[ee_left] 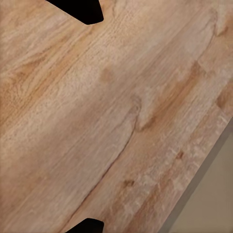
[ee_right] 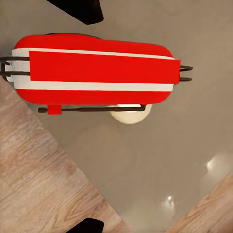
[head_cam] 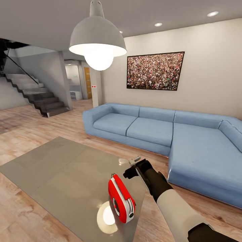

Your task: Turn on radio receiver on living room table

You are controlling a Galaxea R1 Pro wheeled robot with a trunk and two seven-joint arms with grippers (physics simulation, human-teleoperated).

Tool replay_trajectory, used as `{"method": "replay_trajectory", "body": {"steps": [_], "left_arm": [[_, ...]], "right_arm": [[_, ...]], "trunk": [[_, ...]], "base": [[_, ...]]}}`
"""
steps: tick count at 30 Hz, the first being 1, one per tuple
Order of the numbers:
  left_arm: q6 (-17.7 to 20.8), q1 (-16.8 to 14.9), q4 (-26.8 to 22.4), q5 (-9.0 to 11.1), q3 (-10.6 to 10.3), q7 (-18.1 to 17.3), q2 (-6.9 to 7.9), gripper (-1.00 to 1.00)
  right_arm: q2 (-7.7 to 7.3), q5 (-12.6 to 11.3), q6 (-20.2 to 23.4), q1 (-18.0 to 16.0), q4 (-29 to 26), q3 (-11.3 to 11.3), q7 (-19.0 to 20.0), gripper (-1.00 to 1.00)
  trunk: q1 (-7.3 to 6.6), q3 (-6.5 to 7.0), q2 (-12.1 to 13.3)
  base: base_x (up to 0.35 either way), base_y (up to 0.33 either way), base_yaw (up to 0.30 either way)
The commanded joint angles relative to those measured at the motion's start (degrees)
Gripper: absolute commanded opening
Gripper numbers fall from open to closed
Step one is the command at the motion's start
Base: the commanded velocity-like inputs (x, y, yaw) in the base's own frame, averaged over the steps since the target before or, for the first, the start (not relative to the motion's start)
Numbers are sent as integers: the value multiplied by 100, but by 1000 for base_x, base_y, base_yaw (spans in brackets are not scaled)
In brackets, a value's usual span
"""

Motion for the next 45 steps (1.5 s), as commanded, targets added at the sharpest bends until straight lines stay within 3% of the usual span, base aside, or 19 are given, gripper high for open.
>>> {"method": "replay_trajectory", "body": {"steps": [1, 45], "left_arm": [[0, 0, 0, 0, 0, 0, 0, 100], [0, 0, 0, -10, 4, 9, 9, 100]], "right_arm": [[0, -1, 1, 1, 0, 0, 0, 100], [0, -30, 13, -2, 22, -18, -6, 100]], "trunk": [[0, 0, 0], [0, 0, 0]], "base": [[2, 3, 0], [-34, 48, 0]]}}
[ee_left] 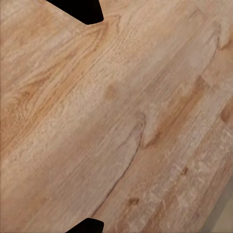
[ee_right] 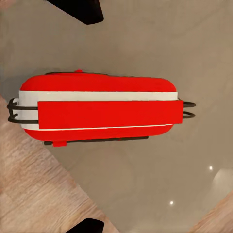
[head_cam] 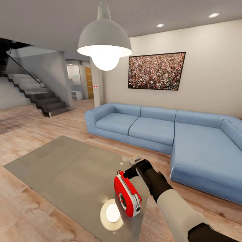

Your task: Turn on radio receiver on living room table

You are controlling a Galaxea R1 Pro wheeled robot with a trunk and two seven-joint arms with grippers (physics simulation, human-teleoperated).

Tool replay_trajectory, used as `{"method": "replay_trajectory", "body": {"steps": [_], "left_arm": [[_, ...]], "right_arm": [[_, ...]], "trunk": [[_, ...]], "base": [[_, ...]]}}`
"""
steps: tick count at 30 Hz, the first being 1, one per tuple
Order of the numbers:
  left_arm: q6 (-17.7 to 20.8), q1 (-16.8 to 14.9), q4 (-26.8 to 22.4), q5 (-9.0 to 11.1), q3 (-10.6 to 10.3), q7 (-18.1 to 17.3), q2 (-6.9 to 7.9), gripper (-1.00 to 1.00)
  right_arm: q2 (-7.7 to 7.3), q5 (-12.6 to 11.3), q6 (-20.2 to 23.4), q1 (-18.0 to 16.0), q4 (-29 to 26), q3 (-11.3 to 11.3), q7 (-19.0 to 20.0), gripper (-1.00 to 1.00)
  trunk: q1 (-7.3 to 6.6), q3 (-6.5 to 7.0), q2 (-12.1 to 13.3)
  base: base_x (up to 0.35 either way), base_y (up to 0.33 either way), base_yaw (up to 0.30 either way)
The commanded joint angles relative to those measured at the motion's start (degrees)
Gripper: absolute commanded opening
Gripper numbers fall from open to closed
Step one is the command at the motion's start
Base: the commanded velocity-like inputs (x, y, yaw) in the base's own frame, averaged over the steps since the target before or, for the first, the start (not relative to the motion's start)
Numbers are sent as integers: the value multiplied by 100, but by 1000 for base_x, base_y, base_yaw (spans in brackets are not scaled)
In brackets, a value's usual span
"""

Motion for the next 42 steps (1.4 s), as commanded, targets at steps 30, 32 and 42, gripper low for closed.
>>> {"method": "replay_trajectory", "body": {"steps": [30, 32, 42], "left_arm": [[-39, 0, -76, 446, 4, -63, 202, 100], [-146, 0, -73, 556, 5, -62, 233, 100], [-243, 0, -70, 632, 5, -62, 240, 100]], "right_arm": [[0, 6, 17, -1, 46, -6, -44, 100], [0, 6, 18, -1, 47, -2, -41, 100], [0, 13, 18, 2, 48, 1, -38, 100]], "trunk": [[22, -18, -40], [66, -54, -120], [286, -233, -521]], "base": [[0, 3, 0], [0, 0, 0], [0, 0, 0]]}}
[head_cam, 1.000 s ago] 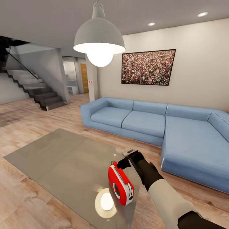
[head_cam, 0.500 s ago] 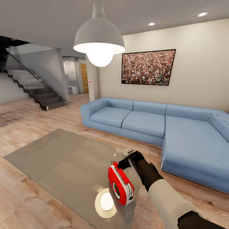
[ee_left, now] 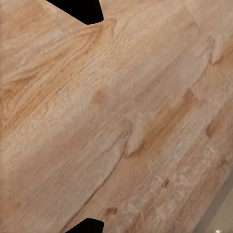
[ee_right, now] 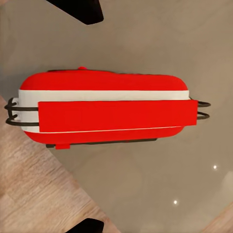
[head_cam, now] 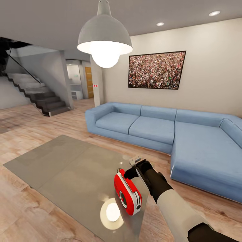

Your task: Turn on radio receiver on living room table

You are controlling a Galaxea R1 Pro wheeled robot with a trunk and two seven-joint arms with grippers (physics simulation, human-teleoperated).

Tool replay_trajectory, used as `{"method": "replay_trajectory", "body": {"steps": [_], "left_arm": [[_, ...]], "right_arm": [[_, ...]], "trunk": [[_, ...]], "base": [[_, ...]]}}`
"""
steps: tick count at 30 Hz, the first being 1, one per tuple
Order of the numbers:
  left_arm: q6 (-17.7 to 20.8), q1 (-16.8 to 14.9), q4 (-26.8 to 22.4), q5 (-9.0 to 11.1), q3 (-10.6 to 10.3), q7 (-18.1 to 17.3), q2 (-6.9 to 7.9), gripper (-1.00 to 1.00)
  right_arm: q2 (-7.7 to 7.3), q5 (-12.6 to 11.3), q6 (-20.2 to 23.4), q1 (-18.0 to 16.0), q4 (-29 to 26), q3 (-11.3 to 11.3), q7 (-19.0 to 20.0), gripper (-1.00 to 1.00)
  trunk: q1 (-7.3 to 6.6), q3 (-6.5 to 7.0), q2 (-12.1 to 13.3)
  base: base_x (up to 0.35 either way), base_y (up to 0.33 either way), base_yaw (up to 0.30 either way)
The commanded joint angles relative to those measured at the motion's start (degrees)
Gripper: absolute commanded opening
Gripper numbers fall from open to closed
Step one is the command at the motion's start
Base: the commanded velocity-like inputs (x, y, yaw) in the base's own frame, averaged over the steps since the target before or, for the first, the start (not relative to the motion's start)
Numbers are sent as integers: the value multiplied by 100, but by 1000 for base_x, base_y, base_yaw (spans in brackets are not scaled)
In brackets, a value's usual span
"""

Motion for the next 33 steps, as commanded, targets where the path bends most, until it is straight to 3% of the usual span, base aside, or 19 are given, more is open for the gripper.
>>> {"method": "replay_trajectory", "body": {"steps": [1, 7, 23, 33], "left_arm": [[-1, 0, 0, 0, 0, 0, 0, 100], [-13, 0, 0, -3, 0, 8, -2, 100], [-4, 0, 77, -33, 17, 9, 19, 100], [-4, 0, 79, -33, 19, 9, 24, 100]], "right_arm": [[0, 0, 0, 1, 0, 0, 0, 100], [0, 1, 0, -1, -1, 0, 5, 100], [0, 35, -9, -2, -2, -3, 35, 100], [0, 30, -9, -2, -9, -9, 34, 100]], "trunk": [[23, -18, -42], [154, -126, -282], [154, -128, -282], [154, -206, -282]], "base": [[0, 0, 0], [0, 0, 0], [0, 0, 0], [0, 0, 0]]}}
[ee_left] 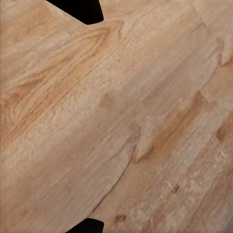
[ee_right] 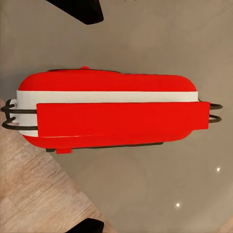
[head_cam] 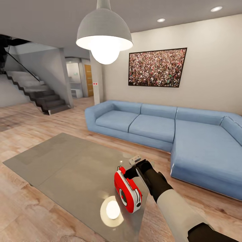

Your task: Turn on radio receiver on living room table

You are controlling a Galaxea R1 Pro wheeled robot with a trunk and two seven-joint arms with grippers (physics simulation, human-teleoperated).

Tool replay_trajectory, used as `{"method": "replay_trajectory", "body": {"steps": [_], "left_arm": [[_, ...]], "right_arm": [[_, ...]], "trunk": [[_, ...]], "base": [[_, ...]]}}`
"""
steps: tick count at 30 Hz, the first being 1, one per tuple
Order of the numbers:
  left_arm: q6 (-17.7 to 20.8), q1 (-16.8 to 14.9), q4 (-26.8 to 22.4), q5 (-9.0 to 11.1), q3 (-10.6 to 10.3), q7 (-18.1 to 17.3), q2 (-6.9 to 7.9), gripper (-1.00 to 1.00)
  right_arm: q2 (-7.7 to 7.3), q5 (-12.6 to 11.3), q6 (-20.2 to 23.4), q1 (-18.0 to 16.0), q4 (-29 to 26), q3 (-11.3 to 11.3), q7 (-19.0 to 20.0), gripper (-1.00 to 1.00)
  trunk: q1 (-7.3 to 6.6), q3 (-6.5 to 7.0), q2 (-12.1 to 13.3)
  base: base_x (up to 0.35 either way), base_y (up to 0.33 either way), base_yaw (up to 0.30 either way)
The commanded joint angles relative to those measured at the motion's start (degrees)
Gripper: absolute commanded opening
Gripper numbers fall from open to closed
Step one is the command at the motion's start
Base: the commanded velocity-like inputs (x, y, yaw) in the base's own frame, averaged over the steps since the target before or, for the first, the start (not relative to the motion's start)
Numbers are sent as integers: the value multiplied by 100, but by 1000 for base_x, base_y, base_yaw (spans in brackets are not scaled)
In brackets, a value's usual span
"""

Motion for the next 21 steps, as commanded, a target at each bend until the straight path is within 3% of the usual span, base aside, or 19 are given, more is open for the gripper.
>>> {"method": "replay_trajectory", "body": {"steps": [1, 21], "left_arm": [[0, 0, 0, 0, 1, 0, 2, 100], [0, 0, 9, 0, 20, 36, 27, 100]], "right_arm": [[0, -1, 0, 0, 0, 0, 0, 100], [0, 5, -2, 1, -10, -6, -33, 100]], "trunk": [[0, -9, 0], [0, -193, 0]], "base": [[0, 0, 0], [0, 0, 0]]}}
